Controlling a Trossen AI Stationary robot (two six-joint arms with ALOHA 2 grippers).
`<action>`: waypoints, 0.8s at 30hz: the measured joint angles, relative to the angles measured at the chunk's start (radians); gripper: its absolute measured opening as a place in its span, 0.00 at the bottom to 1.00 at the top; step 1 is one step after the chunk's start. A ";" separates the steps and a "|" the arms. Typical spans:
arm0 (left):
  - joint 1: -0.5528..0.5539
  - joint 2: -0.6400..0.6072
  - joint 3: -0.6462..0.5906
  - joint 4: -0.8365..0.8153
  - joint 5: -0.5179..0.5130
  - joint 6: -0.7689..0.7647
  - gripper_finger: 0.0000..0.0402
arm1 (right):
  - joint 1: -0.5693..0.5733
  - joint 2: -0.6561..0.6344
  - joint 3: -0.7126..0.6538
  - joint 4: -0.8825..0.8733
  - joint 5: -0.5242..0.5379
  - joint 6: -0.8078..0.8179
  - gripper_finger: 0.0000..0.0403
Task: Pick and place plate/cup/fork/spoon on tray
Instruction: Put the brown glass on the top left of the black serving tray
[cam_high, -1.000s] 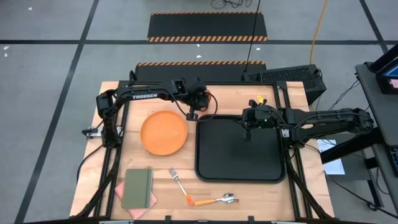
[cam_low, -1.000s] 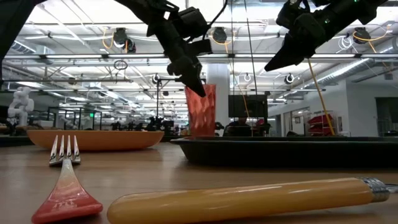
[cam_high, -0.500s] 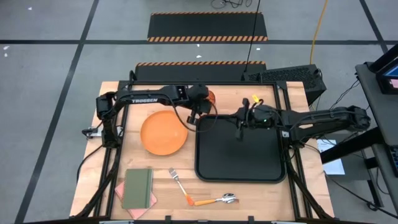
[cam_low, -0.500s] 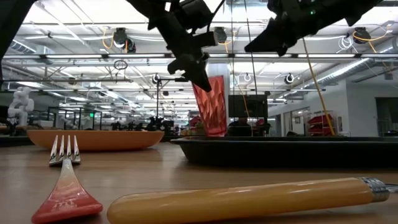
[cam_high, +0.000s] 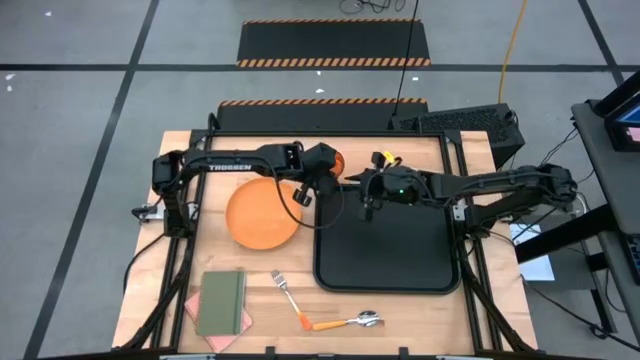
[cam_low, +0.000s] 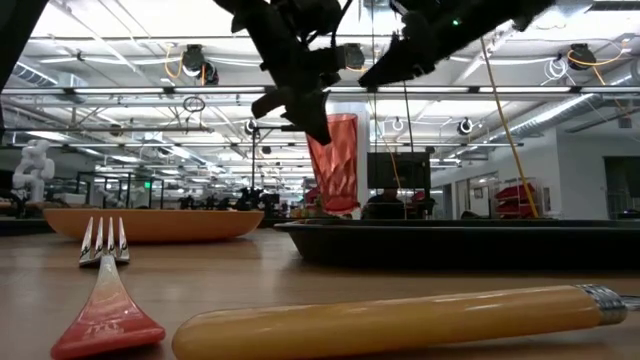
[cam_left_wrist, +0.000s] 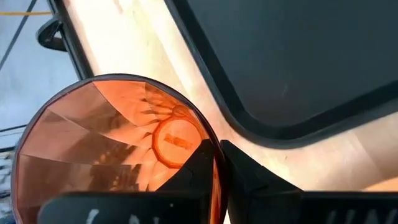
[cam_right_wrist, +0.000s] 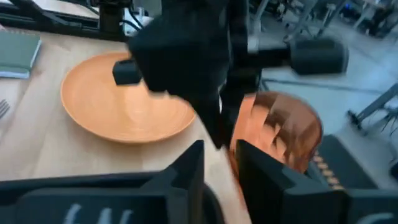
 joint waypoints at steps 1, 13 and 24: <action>-0.003 0.000 0.000 -0.004 -0.004 0.008 0.05 | 0.000 0.010 0.015 -0.004 0.000 -0.027 0.26; -0.037 0.000 0.000 -0.027 -0.005 0.077 0.06 | -0.011 0.160 0.106 -0.107 0.028 -0.259 0.45; -0.040 0.000 0.000 -0.015 -0.007 0.109 0.06 | -0.023 0.185 0.103 -0.116 0.075 -0.479 0.42</action>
